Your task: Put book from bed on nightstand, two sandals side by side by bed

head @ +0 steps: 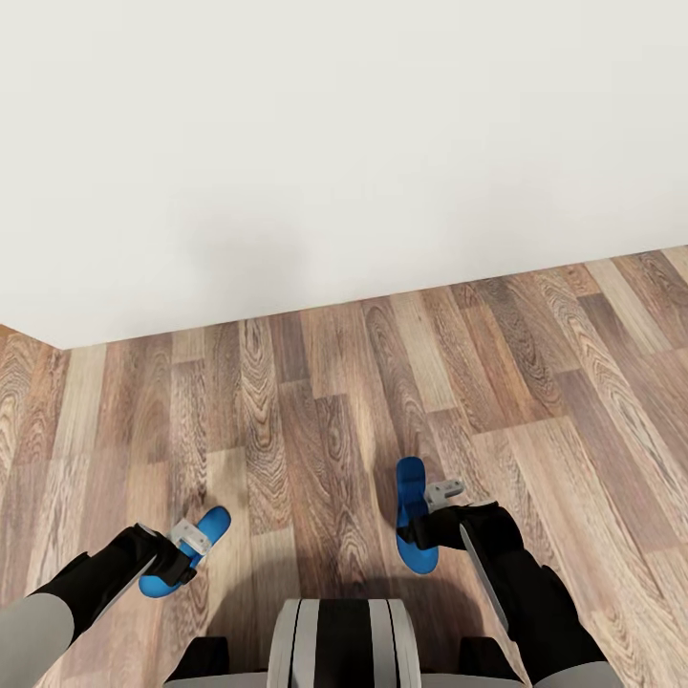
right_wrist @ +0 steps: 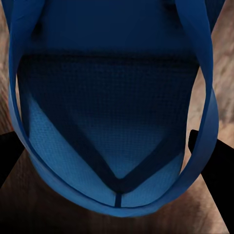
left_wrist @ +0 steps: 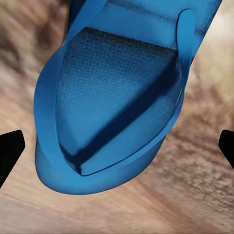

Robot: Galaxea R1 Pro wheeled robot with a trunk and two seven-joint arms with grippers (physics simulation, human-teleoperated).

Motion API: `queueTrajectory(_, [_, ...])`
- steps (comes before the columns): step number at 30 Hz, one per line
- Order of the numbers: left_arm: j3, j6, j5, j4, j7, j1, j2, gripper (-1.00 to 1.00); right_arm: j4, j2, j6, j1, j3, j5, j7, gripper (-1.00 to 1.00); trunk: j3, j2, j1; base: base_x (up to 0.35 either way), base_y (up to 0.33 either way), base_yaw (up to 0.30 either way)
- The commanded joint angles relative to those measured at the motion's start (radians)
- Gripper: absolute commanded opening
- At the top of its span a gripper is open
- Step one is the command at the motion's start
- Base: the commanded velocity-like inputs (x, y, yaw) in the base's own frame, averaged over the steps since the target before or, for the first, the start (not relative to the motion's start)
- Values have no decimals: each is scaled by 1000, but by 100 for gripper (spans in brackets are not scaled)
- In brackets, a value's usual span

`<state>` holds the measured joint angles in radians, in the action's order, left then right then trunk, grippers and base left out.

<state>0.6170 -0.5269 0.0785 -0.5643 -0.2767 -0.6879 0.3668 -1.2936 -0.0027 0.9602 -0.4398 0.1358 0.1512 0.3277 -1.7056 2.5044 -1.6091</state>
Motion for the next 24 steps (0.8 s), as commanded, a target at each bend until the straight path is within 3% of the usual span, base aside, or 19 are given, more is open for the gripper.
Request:
queueTrajectory(1, [6, -6, 8, -2, 2, -1, 1, 100, -1, 0, 3, 0, 1, 10, 8, -100, -1, 0, 0, 0, 0, 0])
queueTrajectory(24, [6, -16, 7, 0, 10, -18, 1, 100, 5, 1, 3, 0, 2, 12, 9, -100, -1, 0, 0, 0, 0, 0])
